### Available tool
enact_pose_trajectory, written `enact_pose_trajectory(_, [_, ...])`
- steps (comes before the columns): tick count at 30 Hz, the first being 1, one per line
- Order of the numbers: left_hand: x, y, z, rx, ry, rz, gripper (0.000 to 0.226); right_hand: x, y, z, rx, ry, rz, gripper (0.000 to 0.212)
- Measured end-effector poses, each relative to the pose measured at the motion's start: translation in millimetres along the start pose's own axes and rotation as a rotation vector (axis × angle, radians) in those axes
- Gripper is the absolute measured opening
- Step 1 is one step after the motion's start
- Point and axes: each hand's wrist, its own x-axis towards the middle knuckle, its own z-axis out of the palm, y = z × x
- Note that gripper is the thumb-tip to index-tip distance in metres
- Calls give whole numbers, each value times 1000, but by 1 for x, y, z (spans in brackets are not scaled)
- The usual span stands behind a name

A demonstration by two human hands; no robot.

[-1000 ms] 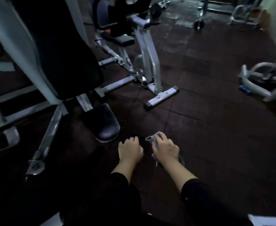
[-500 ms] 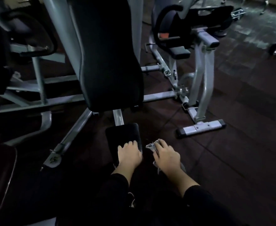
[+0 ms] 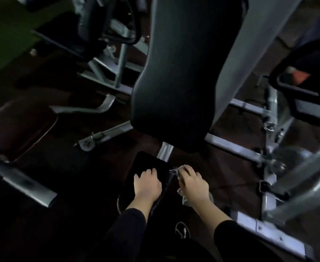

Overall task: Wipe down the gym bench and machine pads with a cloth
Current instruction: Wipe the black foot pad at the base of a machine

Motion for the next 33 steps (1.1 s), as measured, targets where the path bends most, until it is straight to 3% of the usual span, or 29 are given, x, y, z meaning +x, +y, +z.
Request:
enact_pose_trajectory(2, [2,17,10,-51,-4,-73,55,14,25,5,25,11,-86,51])
enact_pose_trajectory(6, [10,44,35,-109,28,-149,56,30,55,24,93,46,-227,25])
enact_pose_trajectory(10, [32,52,66,-167,92,-198,58,38,66,68,136,-77,-235,44])
enact_pose_trajectory(11, [40,51,76,-171,103,-198,58,40,67,83,157,-93,-228,40])
enact_pose_trajectory(12, [50,48,85,-174,111,-196,59,41,67,98,184,-83,-217,35])
enact_pose_trajectory(15, [84,34,117,-157,145,-186,59,52,60,148,256,-28,-198,51])
enact_pose_trajectory(22, [177,-26,205,-34,172,-102,60,95,51,272,303,175,-256,36])
enact_pose_trajectory(28, [238,-73,262,72,253,109,62,117,67,359,168,181,-374,43])
enact_pose_trajectory(31, [250,-82,285,95,360,139,73,119,70,379,208,292,-347,46])
enact_pose_trajectory(33, [256,-86,293,100,390,138,68,118,69,385,273,350,-344,52])
